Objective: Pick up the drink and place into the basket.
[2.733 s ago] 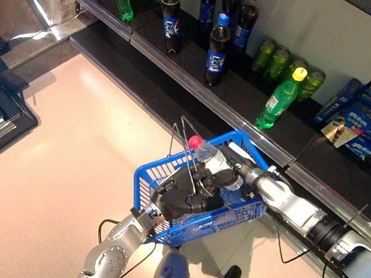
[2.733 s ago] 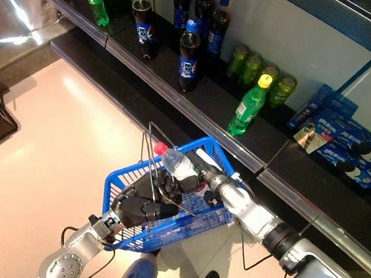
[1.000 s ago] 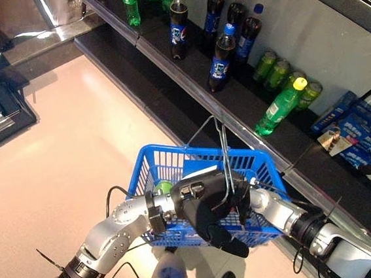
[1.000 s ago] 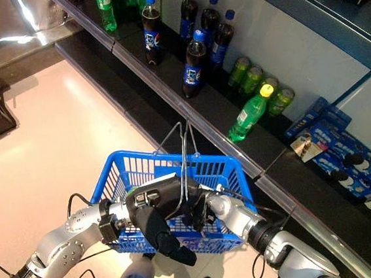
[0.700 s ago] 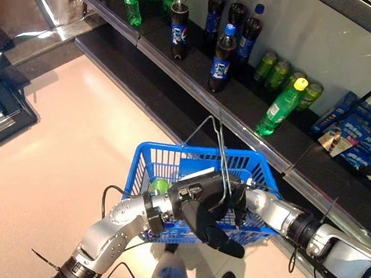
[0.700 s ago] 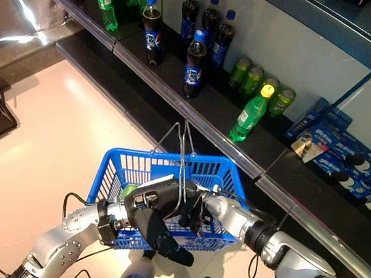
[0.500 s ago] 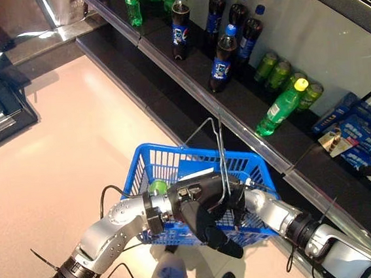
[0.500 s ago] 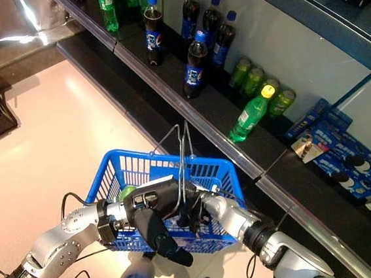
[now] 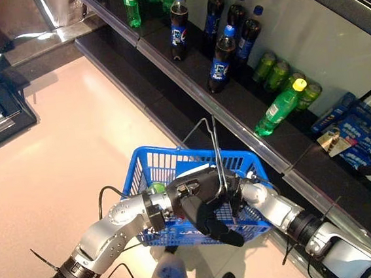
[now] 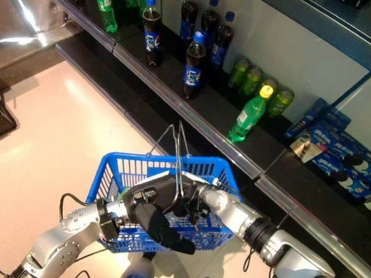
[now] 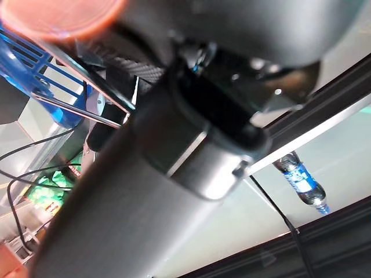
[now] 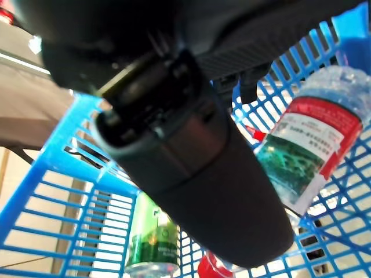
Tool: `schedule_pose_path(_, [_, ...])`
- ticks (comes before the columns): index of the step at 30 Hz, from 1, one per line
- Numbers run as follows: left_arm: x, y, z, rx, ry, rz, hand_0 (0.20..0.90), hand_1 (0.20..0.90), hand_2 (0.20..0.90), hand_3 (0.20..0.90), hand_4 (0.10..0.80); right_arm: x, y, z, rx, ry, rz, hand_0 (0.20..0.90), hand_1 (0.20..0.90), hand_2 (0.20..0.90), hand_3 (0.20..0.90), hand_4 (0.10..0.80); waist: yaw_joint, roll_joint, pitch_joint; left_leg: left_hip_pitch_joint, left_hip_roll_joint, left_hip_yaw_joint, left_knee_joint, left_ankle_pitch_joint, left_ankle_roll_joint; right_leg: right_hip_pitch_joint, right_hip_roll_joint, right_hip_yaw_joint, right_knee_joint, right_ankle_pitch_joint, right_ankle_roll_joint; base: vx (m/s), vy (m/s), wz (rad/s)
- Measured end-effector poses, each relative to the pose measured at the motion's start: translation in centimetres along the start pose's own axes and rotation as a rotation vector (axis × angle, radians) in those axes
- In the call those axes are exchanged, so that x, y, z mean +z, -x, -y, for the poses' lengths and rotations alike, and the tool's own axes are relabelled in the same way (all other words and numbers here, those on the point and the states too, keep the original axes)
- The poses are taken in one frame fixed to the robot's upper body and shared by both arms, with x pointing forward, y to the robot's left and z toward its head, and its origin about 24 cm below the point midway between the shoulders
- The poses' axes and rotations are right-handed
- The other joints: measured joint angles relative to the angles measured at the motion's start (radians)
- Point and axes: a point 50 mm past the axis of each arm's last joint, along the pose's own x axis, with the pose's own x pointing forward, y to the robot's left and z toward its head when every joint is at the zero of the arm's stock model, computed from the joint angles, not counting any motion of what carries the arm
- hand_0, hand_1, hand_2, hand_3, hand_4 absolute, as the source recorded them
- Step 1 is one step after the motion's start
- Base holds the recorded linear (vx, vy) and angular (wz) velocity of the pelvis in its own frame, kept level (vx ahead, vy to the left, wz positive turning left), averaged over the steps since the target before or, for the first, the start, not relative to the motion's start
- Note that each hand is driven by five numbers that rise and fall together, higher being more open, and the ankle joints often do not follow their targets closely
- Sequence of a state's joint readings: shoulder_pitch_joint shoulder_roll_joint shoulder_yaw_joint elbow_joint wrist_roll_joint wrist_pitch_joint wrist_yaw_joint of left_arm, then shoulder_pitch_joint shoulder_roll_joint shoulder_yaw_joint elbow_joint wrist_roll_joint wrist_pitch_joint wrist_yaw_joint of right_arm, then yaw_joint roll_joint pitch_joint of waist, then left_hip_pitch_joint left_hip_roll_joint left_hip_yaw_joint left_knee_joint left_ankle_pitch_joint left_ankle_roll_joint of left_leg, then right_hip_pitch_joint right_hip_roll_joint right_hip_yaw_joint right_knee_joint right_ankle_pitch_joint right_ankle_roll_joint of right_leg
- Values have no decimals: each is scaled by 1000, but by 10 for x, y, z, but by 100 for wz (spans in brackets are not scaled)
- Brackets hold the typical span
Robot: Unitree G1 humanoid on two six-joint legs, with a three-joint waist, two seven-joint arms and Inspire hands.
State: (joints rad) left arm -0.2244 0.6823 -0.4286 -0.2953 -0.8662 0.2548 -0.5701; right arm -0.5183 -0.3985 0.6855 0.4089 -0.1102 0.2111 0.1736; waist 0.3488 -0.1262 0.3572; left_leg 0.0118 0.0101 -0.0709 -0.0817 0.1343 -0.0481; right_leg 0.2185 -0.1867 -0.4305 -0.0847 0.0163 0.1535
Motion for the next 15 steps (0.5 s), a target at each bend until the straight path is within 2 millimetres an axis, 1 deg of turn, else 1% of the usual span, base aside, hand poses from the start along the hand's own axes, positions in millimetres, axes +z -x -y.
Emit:
schedule_pose_path(5, [-1,12,-9,146,26,42,300,300,300,200,100,10,5,14,-77,-35,53,900,900,900,900,800,-19,0,0,1,1,3,0,-3,-3,0,0,2,0,0,0,-4,-1,-2])
schedule_pose_path(6, [-2,16,-11,186,33,56,300,300,300,200,100,11,8,20,-104,-57,70,900,900,900,900,800,-21,0,0,2,1,4,0,0,1,0,-1,3,0,0,0,0,0,0])
schedule_pose_path(10, [-5,26,-19,312,58,94,300,300,300,200,100,9,15,31,-186,-100,84,900,900,900,900,800,-21,0,0,2,2,4,0,0,2,0,0,3,0,0,0,0,0,0])
schedule_pose_path(13, [-7,32,-25,380,64,94,300,300,300,200,100,8,19,35,-217,-138,97,900,900,900,900,800,-23,0,0,2,2,7,0,-1,2,-1,-5,6,0,0,0,-7,2,-1])
schedule_pose_path(15, [-10,36,-28,440,65,87,300,300,300,200,100,10,25,34,-245,-171,128,900,900,900,900,800,-24,0,0,3,3,10,0,-1,3,-3,-6,9,0,0,0,-45,0,-5])
